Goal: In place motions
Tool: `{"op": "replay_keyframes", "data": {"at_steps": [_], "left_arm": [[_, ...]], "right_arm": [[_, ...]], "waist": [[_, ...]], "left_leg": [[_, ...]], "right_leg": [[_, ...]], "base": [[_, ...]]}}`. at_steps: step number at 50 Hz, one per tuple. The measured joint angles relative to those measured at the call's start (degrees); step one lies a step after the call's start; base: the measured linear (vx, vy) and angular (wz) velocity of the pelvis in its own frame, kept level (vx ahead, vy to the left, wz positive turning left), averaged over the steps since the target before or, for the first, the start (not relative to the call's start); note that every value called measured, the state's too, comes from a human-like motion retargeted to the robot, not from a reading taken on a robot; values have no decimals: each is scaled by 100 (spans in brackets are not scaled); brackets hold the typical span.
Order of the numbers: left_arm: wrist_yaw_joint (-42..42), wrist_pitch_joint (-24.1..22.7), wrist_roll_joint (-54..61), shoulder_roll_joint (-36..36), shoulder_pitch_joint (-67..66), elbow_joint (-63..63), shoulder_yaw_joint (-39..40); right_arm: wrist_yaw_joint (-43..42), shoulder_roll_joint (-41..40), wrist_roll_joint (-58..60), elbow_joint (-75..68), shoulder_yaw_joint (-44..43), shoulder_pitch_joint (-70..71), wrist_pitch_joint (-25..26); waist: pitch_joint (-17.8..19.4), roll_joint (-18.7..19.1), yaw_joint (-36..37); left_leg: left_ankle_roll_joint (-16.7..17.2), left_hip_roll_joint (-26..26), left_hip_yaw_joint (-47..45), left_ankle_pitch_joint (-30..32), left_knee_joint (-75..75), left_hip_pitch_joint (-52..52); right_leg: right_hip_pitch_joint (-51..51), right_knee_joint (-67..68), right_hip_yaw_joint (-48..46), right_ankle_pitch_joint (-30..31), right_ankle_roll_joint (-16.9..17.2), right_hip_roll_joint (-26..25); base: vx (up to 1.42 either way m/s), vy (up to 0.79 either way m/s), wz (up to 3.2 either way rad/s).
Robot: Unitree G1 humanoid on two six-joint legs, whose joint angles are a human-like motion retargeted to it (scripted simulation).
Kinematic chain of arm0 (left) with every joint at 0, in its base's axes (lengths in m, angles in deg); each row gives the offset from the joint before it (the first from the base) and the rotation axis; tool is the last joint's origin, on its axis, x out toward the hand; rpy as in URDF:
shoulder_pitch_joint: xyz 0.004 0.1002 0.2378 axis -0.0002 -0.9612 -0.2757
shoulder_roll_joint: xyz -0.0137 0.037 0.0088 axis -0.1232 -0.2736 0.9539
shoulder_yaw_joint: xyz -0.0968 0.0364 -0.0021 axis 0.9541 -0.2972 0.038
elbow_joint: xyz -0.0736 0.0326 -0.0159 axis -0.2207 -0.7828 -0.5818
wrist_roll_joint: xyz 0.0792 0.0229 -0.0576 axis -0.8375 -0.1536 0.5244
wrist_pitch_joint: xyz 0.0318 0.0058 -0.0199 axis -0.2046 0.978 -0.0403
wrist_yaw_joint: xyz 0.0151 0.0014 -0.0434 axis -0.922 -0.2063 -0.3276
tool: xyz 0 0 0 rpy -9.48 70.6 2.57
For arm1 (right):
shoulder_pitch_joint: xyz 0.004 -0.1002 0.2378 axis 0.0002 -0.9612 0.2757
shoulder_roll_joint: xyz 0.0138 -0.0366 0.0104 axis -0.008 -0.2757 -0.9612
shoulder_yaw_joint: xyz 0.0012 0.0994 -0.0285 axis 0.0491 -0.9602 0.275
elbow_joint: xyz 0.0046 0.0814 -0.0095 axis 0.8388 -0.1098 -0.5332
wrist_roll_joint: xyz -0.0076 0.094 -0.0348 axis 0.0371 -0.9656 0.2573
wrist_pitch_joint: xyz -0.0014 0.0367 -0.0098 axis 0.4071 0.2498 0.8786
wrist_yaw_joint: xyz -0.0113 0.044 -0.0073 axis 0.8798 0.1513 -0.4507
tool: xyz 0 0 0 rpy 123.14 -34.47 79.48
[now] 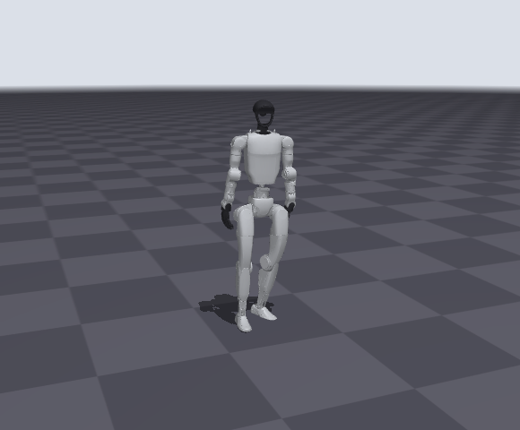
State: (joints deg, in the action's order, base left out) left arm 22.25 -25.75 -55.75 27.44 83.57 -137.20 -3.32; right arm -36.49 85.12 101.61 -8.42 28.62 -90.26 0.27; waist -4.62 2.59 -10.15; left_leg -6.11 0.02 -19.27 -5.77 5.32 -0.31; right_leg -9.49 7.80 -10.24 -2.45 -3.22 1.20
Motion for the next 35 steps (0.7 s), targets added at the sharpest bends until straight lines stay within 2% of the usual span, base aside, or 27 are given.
{"op": "replay_keyframes", "data": {"at_steps": [10, 13, 16, 18, 23, 27, 31, 33, 35], "left_arm": [[95, -51, -395, 143, 140, 180, -330], [136, -102, -469, 159, 120, 246, -360], [183, -119, -516, 108, 73, 293, -362], [189, -107, -521, 46, 56, 317, -332], [160, -120, -357, -137, 2, 439, -95], [-124, -291, 160, -168, -147, 696, 195], [-140, -347, 558, -137, -243, 670, 458], [-118, -333, 638, -109, -304, 582, 556], [-160, -342, 702, -93, -356, 461, 606]], "right_arm": [[167, -23, 202, 506, 42, 101, -76], [165, -6, 192, 674, 37, 142, -118], [163, 16, 159, 776, 39, 196, -158], [172, 30, 121, 819, 51, 258, -173], [218, 60, -23, 705, 163, 494, -162], [349, 98, -30, 513, 418, 783, -68], [354, 138, 261, 595, 612, 942, -54], [358, 164, 394, 694, 622, 972, -75], [388, 207, 398, 785, 613, 1004, -103]], "waist": [[56, 69, 81], [73, 95, 4], [146, 107, -112], [244, 109, -128], [510, -60, 172], [804, -222, 847], [952, -298, 1120], [957, -304, 1167], [942, -288, 1186]], "left_leg": [[134, -156, 433, -4, 362, 463], [150, -190, 787, 16, 523, 755], [195, -186, 1147, 80, 570, 952], [252, -196, 1352, 112, 597, 1061], [455, -79, 1748, 254, 525, 1193], [593, -12, 1954, 307, 343, 1234], [590, 52, 1959, 74, 196, 1361], [568, -96, 1437, -191, 119, 1430], [726, -401, 437, -449, 71, 1435]], "right_leg": [[45, 68, -249, -54, 51, 32], [-56, 75, 418, 102, 79, -129], [-104, 60, 1288, 248, 235, -297], [-81, 53, 1518, 218, 342, -339], [24, 1, 836, 18, 80, -263], [53, 39, 403, -36, 95, -164], [120, 2, -226, -94, 58, -25], [140, -13, -676, -146, 45, 91], [159, -22, -1165, -213, 45, 198]], "base": [[-1, -3, 51], [-9, -11, 138], [-11, -14, 165], [-15, -14, 159], [-18, -14, 128], [-25, -16, 86], [-23, -11, 142], [-21, -3, 209], [-26, 3, 229]]}}
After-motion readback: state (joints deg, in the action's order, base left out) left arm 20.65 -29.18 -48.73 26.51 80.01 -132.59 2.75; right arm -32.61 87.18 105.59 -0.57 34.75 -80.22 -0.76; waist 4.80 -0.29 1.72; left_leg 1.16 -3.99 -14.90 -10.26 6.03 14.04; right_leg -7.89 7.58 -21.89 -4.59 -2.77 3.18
